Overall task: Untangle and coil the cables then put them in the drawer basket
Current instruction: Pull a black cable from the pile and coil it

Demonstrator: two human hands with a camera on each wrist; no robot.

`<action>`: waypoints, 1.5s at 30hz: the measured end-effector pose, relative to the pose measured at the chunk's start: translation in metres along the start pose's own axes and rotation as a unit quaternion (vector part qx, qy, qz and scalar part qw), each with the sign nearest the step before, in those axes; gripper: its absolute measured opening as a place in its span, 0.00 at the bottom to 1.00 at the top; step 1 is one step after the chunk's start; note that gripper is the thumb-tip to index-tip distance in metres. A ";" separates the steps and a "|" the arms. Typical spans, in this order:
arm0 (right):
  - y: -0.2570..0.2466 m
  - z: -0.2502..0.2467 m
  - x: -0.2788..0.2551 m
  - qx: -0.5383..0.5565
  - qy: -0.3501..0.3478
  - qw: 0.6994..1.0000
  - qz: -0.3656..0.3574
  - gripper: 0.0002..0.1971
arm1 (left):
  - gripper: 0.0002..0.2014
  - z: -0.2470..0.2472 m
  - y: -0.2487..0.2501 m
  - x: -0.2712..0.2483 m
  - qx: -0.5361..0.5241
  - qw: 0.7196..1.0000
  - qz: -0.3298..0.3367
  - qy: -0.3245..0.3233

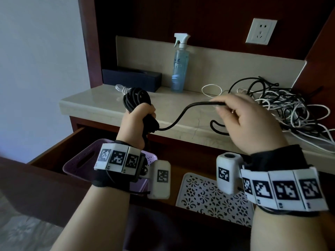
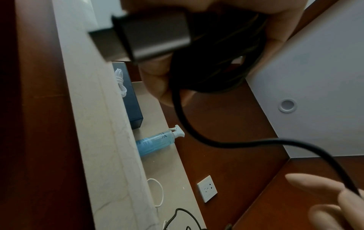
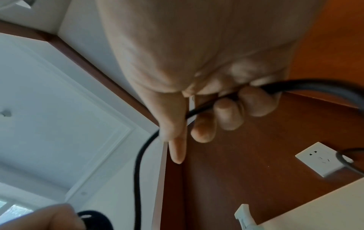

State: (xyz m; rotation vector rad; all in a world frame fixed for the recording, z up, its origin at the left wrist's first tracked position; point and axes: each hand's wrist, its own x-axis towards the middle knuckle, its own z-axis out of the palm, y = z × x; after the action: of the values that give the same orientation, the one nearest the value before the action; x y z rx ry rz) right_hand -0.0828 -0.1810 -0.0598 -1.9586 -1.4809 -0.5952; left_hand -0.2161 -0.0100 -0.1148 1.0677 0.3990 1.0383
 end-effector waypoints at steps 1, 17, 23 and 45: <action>-0.003 0.001 0.000 0.002 0.003 1.000 -0.010 0.12 | 0.11 0.000 0.000 0.000 0.008 1.000 0.002 0.001; -0.045 -0.007 0.036 0.144 -0.007 0.958 -0.247 0.14 | 0.36 0.020 0.008 -0.011 0.098 0.992 -0.056 -0.048; -0.048 -0.014 0.064 0.196 -0.024 0.962 -0.186 0.12 | 0.48 0.035 0.016 -0.024 0.096 0.975 -0.094 -0.178; -0.045 -0.013 0.088 0.194 -0.114 0.966 -0.126 0.10 | 0.17 0.025 0.032 -0.021 0.071 0.959 -0.051 -0.269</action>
State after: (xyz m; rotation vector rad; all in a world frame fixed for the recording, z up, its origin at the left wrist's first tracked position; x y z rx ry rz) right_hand -0.1014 -0.1206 0.0168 -1.5863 -1.8469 -0.1634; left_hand -0.2249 -0.0379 -0.0797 1.3905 0.0838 0.5969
